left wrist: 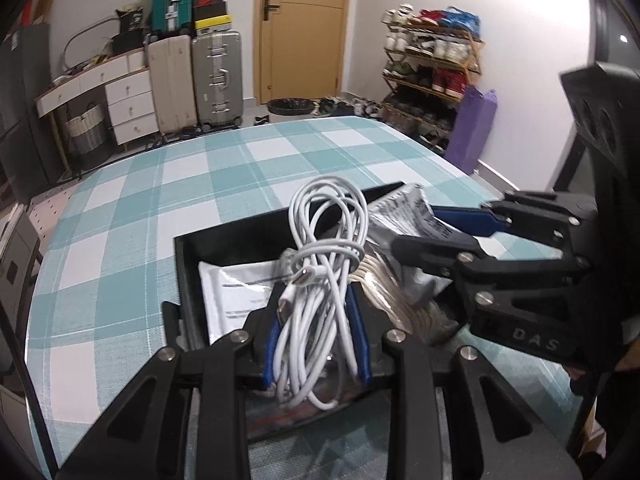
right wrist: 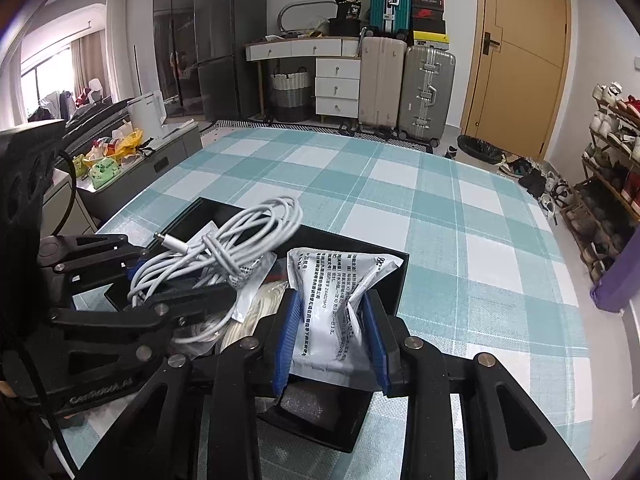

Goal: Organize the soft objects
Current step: 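Lower the cable and sachet into the black box and open both grippers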

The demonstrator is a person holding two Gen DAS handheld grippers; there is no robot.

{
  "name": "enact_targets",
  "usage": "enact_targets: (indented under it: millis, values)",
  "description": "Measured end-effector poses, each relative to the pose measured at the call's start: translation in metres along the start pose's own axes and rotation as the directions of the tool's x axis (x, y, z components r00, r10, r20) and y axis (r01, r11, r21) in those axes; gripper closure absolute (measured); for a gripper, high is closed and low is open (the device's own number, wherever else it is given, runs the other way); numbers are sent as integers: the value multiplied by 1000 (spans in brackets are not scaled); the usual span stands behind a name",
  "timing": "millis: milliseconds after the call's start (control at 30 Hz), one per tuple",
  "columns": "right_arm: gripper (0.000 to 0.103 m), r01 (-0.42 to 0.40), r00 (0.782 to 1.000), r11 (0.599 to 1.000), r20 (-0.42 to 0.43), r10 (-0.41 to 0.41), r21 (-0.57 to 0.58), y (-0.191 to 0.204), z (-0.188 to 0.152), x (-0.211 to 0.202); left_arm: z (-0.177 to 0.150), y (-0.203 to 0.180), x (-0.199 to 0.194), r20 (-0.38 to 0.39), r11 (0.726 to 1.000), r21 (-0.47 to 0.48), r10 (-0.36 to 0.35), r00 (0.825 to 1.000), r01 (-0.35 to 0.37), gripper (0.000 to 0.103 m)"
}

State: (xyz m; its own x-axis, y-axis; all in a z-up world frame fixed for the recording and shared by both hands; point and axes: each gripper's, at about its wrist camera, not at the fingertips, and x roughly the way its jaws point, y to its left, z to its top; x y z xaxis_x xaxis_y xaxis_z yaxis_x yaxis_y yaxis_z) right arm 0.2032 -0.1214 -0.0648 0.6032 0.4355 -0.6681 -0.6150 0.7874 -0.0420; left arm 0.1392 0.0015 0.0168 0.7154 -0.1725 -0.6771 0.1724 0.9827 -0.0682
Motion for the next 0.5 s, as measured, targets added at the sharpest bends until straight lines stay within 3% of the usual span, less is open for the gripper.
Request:
enact_targets:
  millis: [200, 333, 400, 500]
  values:
    - [68, -4, 1000, 1000, 5, 4, -1, 0, -1, -4, 0, 1, 0, -4, 1000, -18, 0, 1000, 0, 73]
    - [64, -10, 999, 1000, 38, 11, -14, 0, -2, -9, 0, 5, -2, 3, 999, -44, 8, 1000, -8, 58]
    - [58, -11, 998, 1000, 55, 12, -18, -1, -4, -13, 0, 5, -11, 31, 998, -58, 18, 999, -16, 45]
    - [54, -5, 997, 999, 79, 8, -33, 0, -5, -21, 1, 6, -24, 79, 998, -69, 5, 997, 1, 42]
